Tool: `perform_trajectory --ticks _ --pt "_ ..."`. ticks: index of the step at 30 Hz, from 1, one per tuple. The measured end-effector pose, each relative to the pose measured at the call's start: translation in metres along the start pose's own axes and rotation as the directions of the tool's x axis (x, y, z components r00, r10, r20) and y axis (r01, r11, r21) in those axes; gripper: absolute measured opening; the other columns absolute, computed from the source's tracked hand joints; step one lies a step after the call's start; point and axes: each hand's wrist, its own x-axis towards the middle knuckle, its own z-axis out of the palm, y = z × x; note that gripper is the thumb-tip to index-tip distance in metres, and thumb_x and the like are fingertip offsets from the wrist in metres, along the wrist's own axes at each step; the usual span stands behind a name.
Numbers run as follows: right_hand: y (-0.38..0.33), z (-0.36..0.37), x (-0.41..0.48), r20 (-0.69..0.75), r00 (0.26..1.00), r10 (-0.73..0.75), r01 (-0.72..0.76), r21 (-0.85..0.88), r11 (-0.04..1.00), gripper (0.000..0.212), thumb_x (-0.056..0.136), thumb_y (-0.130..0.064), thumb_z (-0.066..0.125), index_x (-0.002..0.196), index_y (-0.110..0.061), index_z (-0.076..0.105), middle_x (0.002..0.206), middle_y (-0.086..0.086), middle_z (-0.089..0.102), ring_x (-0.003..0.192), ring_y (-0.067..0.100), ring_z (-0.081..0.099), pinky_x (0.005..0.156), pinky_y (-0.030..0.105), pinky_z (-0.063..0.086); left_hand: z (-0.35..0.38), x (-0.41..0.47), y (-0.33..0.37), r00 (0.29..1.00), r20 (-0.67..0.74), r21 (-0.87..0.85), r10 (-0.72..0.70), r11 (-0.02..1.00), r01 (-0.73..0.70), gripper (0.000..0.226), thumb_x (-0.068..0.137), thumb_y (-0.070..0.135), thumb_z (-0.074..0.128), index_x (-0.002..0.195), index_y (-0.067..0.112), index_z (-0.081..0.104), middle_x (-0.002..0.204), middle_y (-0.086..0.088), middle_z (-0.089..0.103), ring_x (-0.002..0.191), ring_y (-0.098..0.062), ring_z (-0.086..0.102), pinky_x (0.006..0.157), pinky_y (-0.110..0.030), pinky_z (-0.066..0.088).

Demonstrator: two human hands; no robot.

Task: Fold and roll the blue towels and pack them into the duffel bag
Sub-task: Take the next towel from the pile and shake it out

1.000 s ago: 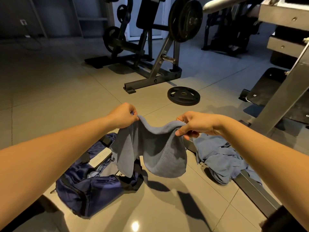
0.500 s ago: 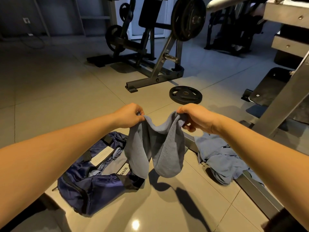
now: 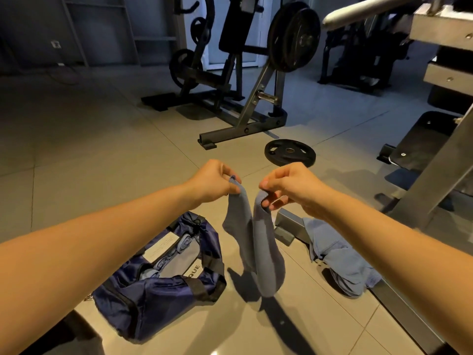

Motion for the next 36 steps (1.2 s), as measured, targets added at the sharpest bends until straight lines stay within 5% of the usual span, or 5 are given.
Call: perform_trajectory --ticks 5,11,16,27,36 --pt "-0.005 -0.003 0.0 0.128 0.992 0.01 -0.016 0.043 0.999 0.018 0.097 0.001 0.056 0.109 0.0 0.069 0.094 0.014 0.076 0.085 0.026 0.076 0.071 0.035 0.063 0.001 -0.002 0.002 0.993 0.103 -0.155 -0.057 0.985 0.072 0.02 0.101 0.018 0.06 0.105 0.006 0.075 0.1 -0.011 0.076 0.095 -0.022 0.071 0.078 -0.028 0.059" --pt "-0.002 -0.009 0.0 0.198 0.979 -0.052 0.058 -0.024 0.998 0.016 0.096 -0.011 0.063 0.105 0.0 0.071 0.093 0.015 0.076 0.082 0.024 0.073 0.067 0.031 0.06 -0.004 -0.01 0.007 0.993 0.112 -0.1 -0.023 0.994 0.035 0.024 0.104 0.025 0.056 0.112 0.013 0.075 0.1 -0.005 0.075 0.087 -0.016 0.067 0.076 -0.03 0.056" --pt "-0.003 -0.002 0.003 0.135 0.985 -0.105 0.124 -0.144 0.982 0.012 0.095 -0.019 0.066 0.095 -0.009 0.073 0.089 0.004 0.071 0.082 0.014 0.066 0.066 0.029 0.057 -0.004 -0.013 0.014 0.994 0.11 -0.098 -0.016 0.995 0.027 0.024 0.104 0.027 0.056 0.109 0.02 0.078 0.102 0.0 0.076 0.1 -0.018 0.068 0.089 -0.035 0.056" --pt "-0.003 0.0 0.002 0.082 0.966 -0.245 0.257 -0.202 0.945 0.008 0.093 -0.018 0.07 0.094 -0.012 0.075 0.085 0.006 0.074 0.068 0.011 0.059 0.055 0.024 0.048 -0.008 -0.016 0.016 0.996 0.077 -0.328 -0.042 0.942 0.066 0.01 0.089 0.007 0.074 0.097 0.002 0.076 0.087 -0.012 0.078 0.078 -0.021 0.073 0.074 -0.029 0.06" --pt "-0.004 0.001 0.001 0.051 0.965 -0.257 0.261 -0.242 0.935 0.006 0.091 -0.021 0.072 0.094 -0.016 0.075 0.089 0.0 0.075 0.073 0.008 0.065 0.06 0.025 0.049 -0.003 -0.018 0.022 0.99 0.139 -0.354 -0.011 0.933 0.06 0.011 0.092 0.009 0.071 0.101 0.004 0.076 0.095 -0.014 0.078 0.089 -0.026 0.073 0.091 -0.044 0.06"
